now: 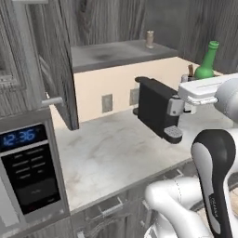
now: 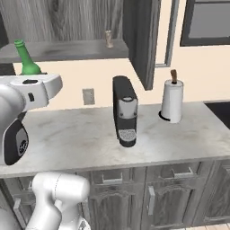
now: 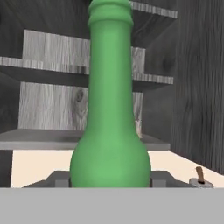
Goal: Get the candle and the beer from the cabinet and move them to the dining counter.
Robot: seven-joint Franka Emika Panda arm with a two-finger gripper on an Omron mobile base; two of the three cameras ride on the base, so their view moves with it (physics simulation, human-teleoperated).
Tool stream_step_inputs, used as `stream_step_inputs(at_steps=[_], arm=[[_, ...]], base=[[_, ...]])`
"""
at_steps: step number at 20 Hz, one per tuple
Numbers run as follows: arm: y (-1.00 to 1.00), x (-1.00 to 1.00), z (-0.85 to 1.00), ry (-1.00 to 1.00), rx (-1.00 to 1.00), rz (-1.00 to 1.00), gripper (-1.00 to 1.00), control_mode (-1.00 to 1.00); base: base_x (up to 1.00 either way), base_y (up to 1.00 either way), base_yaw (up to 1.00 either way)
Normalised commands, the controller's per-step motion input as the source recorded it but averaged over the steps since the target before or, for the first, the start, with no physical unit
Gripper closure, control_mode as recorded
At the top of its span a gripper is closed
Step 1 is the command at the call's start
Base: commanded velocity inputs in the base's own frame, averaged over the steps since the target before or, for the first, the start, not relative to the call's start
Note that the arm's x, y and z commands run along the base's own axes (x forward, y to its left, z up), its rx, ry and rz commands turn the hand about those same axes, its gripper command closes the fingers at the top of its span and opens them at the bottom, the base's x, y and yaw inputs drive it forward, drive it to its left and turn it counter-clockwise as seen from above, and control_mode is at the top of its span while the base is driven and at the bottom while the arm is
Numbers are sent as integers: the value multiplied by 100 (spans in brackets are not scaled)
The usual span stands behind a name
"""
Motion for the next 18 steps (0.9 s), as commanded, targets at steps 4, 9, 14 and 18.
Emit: stream_step_inputs(at_steps=[4, 9, 14, 18], arm=[[0, 0, 0, 0, 0, 0, 100, 100], [0, 0, 0, 0, 0, 0, 100, 100], [0, 0, 0, 0, 0, 0, 100, 100], [0, 0, 0, 0, 0, 0, 100, 100]], base=[[-50, 4, -64], [-62, 11, -62], [-76, 14, -57], [-72, 13, -57]])
